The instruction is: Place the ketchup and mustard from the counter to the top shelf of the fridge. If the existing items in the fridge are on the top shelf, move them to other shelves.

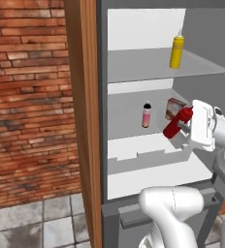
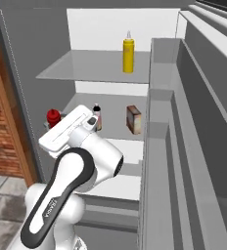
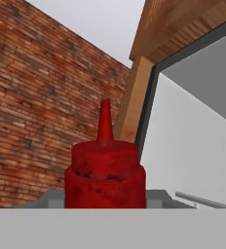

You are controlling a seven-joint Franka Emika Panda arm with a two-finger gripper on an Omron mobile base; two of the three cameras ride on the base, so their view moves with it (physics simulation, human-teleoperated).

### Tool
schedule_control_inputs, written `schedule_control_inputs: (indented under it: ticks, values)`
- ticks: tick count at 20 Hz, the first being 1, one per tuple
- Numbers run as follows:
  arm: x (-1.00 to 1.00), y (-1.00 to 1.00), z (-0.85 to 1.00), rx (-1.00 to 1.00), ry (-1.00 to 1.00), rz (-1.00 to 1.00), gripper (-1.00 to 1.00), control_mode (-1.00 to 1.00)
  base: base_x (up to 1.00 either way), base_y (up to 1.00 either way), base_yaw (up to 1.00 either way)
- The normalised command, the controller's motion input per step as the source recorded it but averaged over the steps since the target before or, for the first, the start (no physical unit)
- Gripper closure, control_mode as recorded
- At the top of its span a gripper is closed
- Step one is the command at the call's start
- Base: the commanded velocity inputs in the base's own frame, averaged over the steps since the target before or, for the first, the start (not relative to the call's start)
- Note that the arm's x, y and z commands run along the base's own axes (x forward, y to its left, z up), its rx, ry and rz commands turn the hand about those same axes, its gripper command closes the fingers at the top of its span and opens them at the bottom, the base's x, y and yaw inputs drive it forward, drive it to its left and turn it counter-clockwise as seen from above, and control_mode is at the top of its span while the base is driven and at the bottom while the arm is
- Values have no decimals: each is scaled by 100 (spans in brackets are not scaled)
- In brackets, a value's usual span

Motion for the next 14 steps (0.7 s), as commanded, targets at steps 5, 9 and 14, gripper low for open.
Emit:
schedule_control_inputs:
  ticks: [5,9,14]
  values:
    - [0,0,0,0,0,0,100,100,32,0,0]
    - [-1,2,24,0,-2,-4,100,-100,2,2,0]
    - [-16,-7,62,0,-2,-28,100,-100,0,0,0]
